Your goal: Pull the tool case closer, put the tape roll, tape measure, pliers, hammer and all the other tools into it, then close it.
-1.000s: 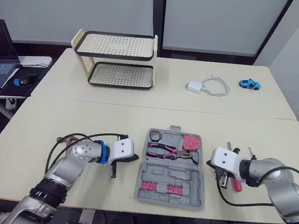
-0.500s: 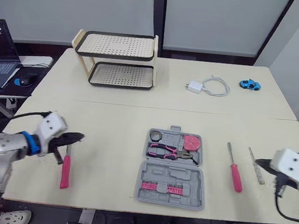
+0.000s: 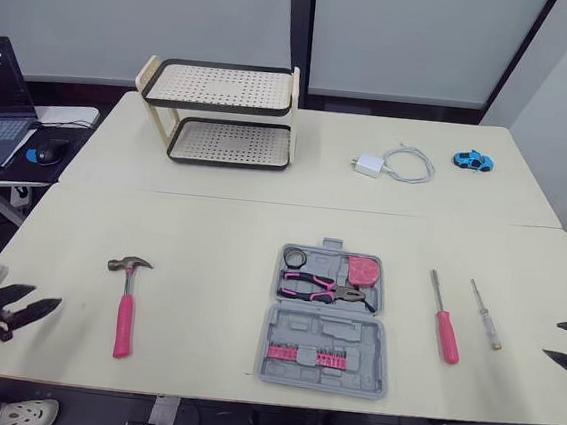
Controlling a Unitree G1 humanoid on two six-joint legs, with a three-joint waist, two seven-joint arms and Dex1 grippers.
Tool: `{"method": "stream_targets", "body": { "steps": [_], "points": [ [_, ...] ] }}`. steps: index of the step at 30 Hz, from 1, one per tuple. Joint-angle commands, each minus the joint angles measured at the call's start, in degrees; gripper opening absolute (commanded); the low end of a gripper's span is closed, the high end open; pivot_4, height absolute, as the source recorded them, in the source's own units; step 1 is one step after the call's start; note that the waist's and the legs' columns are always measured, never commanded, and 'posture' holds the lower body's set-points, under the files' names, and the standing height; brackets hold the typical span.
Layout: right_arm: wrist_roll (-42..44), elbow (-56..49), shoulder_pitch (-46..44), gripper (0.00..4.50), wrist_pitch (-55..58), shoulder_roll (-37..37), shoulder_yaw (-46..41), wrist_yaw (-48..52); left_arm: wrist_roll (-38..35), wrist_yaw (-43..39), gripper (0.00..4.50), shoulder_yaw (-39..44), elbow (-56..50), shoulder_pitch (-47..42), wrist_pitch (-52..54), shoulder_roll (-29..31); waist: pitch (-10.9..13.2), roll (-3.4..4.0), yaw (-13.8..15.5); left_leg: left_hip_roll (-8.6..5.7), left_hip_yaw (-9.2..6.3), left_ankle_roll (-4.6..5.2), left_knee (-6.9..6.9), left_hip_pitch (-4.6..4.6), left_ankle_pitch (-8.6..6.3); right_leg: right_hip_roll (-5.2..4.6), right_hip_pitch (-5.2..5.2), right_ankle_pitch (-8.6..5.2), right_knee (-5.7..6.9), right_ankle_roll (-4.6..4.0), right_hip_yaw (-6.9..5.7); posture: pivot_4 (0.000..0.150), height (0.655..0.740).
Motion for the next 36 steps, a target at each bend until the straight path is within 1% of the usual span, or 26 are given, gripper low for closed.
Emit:
{"method": "stream_targets", "body": {
  "steps": [1,3,4,21,36],
  "points": [
    [2.1,-1.9,0.3,3.44,1.6,-1.5,-3.2,1.3,-1.5,0.3,3.79,3.3,-0.2,1.3,-0.7,1.0,0.0,-0.01,0.1,0.00,0.00,0.00,0.00,0.00,0.00,-0.01,0.01,0.00,0.00,0.00,0.00,0.150,0.7400],
    [1.9,-1.7,0.3,4.18,1.4,-2.0,-3.0,1.5,-1.7,0.5,4.45,3.3,-0.5,1.6,-0.7,0.8,0.0,-0.01,0.1,0.00,0.02,0.00,0.00,0.00,0.00,-0.04,0.01,0.00,0.00,0.00,0.00,0.150,0.7400],
    [1.9,-1.7,0.3,4.45,1.5,-2.2,-3.0,1.6,-1.8,0.5,4.50,3.2,-0.7,1.6,-0.6,0.7,0.0,-0.01,0.2,0.00,0.02,0.00,0.00,0.00,0.00,-0.05,0.02,0.00,0.00,0.00,0.00,0.150,0.7400],
    [0.3,-0.4,0.1,4.45,1.6,-3.2,-1.7,0.5,-3.1,2.1,4.50,2.8,-7.0,2.4,1.5,-1.6,0.0,-0.04,0.2,0.01,0.04,-0.01,0.00,-0.01,-0.01,-0.07,0.02,0.00,-0.02,0.00,0.01,0.150,0.7400],
    [-0.9,-0.9,0.8,4.45,1.3,-3.1,-1.4,1.4,-3.1,2.6,4.50,2.3,-11.6,3.9,3.2,-3.3,0.0,-0.05,0.2,0.01,0.06,-0.01,0.00,-0.01,-0.01,-0.07,0.02,0.00,-0.03,0.00,0.02,0.150,0.7400]
  ]
}}
